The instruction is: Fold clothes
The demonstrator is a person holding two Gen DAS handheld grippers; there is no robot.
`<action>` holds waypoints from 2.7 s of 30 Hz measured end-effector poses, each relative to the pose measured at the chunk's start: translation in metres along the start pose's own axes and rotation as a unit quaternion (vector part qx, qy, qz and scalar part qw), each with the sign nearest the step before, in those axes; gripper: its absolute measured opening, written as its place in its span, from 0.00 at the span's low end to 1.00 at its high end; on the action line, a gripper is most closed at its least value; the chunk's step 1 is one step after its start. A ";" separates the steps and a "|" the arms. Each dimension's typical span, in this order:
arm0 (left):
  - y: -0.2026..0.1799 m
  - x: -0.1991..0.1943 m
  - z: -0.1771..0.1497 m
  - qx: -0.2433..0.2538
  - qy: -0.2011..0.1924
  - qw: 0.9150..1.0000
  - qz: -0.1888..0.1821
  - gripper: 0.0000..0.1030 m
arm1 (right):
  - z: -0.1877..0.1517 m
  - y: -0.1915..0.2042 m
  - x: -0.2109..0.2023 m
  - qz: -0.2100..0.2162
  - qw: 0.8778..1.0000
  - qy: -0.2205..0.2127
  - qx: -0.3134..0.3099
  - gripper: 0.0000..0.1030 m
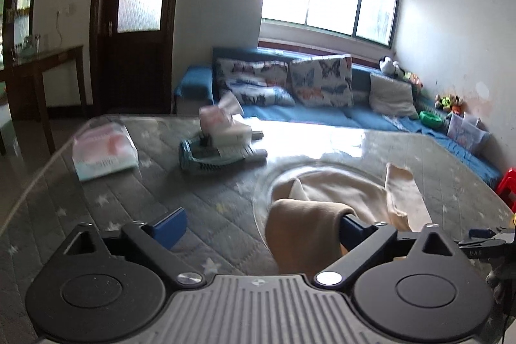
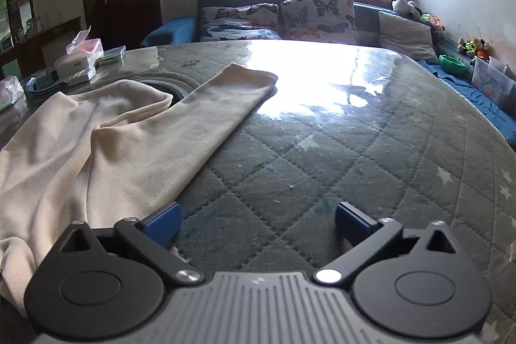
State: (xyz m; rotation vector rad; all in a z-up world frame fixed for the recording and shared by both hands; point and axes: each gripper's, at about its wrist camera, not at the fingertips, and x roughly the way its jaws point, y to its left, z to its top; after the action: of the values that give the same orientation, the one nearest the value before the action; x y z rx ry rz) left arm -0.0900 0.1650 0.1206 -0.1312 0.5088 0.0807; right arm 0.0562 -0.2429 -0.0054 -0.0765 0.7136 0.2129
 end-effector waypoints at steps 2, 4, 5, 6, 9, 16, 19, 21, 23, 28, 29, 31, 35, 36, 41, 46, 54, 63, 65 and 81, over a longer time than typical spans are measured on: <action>0.005 -0.004 -0.001 -0.001 -0.008 1.000 -0.001 1.00 | 0.000 0.001 0.000 -0.002 1.000 -0.002 0.001 1.00; 0.011 -0.008 -0.002 -0.007 -0.016 1.000 -0.002 1.00 | -0.001 0.000 0.000 0.000 1.000 -0.003 0.003 1.00; 0.015 -0.009 -0.002 -0.014 -0.020 1.000 -0.003 1.00 | -0.001 0.000 0.000 0.000 1.000 -0.003 0.003 1.00; 0.019 -0.010 -0.003 -0.026 -0.022 0.999 -0.004 1.00 | -0.001 0.000 0.000 0.000 1.000 -0.004 0.002 1.00; 0.026 -0.012 -0.005 -0.042 -0.016 0.999 -0.007 1.00 | -0.001 0.000 0.000 -0.001 1.000 -0.005 0.002 1.00; 0.025 -0.014 -0.014 -0.021 -0.008 1.000 -0.006 1.00 | -0.002 0.000 0.000 -0.002 1.000 -0.005 0.002 1.00; 0.024 -0.015 -0.017 -0.011 -0.003 1.000 -0.001 1.00 | -0.002 0.000 0.000 -0.001 1.000 -0.004 0.002 1.00; 0.023 -0.016 -0.018 -0.006 -0.001 1.000 0.004 1.00 | -0.002 0.000 0.000 -0.001 1.000 -0.004 0.003 1.00; 0.025 -0.019 -0.019 0.001 0.002 1.000 0.013 1.00 | -0.002 -0.001 0.001 -0.001 1.000 -0.004 0.003 1.00; 0.036 -0.024 -0.022 0.021 0.029 0.998 0.052 1.00 | -0.001 -0.001 -0.001 0.003 1.000 -0.007 0.000 0.99; 0.038 -0.023 -0.023 0.028 0.037 0.997 0.058 1.00 | 0.000 -0.001 -0.003 0.005 1.000 -0.011 -0.003 0.88; 0.043 -0.022 -0.026 0.040 0.048 0.996 0.071 1.00 | 0.003 0.000 -0.005 0.006 1.000 -0.015 -0.010 0.83; 0.058 -0.021 -0.033 0.016 0.067 0.993 0.099 1.00 | 0.016 0.000 -0.013 0.006 0.999 -0.030 -0.019 0.81; 0.064 -0.020 -0.034 -0.003 0.074 0.992 0.100 1.00 | 0.020 0.000 -0.015 0.007 0.999 -0.034 -0.021 0.81; 0.084 -0.015 -0.045 -0.091 0.102 0.985 0.110 0.99 | 0.042 -0.001 -0.014 0.011 0.999 -0.035 -0.019 0.80; 0.044 0.001 -0.047 -0.025 0.101 0.993 0.055 0.92 | 0.061 -0.003 0.002 0.014 1.000 -0.023 -0.003 0.79; -0.029 0.052 -0.056 0.079 0.126 0.989 -0.024 0.83 | 0.084 -0.006 0.047 0.022 0.999 0.007 0.024 0.69; -0.042 0.073 -0.076 0.110 0.152 0.982 -0.003 0.71 | 0.110 -0.015 0.111 0.003 0.999 0.016 0.046 0.62; -0.038 0.071 -0.076 0.110 0.149 0.983 0.001 0.62 | 0.117 -0.015 0.120 -0.001 0.999 0.013 0.047 0.56; -0.016 0.055 -0.065 0.083 0.119 0.989 0.000 0.14 | 0.121 -0.036 0.095 -0.024 0.998 -0.028 0.044 0.04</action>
State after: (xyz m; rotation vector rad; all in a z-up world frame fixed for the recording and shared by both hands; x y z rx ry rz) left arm -0.0715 0.1422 0.0393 0.0237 0.7507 0.0229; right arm 0.2114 -0.2448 0.0239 -0.0031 0.6639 0.1368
